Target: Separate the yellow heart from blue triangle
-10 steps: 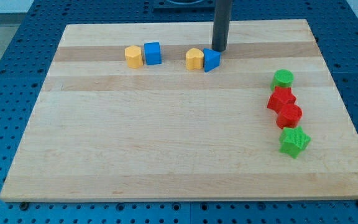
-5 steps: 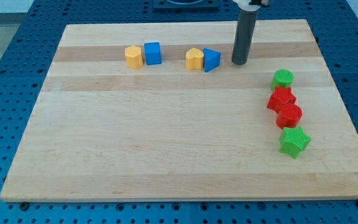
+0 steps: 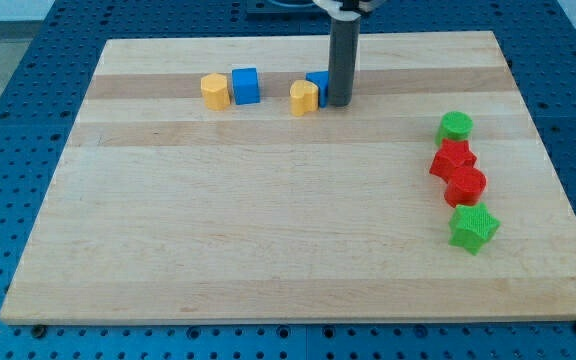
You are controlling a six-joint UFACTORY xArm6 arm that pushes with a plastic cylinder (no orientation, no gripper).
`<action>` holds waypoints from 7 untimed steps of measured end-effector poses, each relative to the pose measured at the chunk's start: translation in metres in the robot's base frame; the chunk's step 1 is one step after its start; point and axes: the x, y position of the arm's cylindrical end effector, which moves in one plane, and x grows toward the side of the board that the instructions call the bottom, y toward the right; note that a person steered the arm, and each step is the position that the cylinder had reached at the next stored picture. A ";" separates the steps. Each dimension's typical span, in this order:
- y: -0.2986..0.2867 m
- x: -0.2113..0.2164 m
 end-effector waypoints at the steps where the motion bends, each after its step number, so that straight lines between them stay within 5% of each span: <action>1: -0.010 0.000; 7: -0.030 0.018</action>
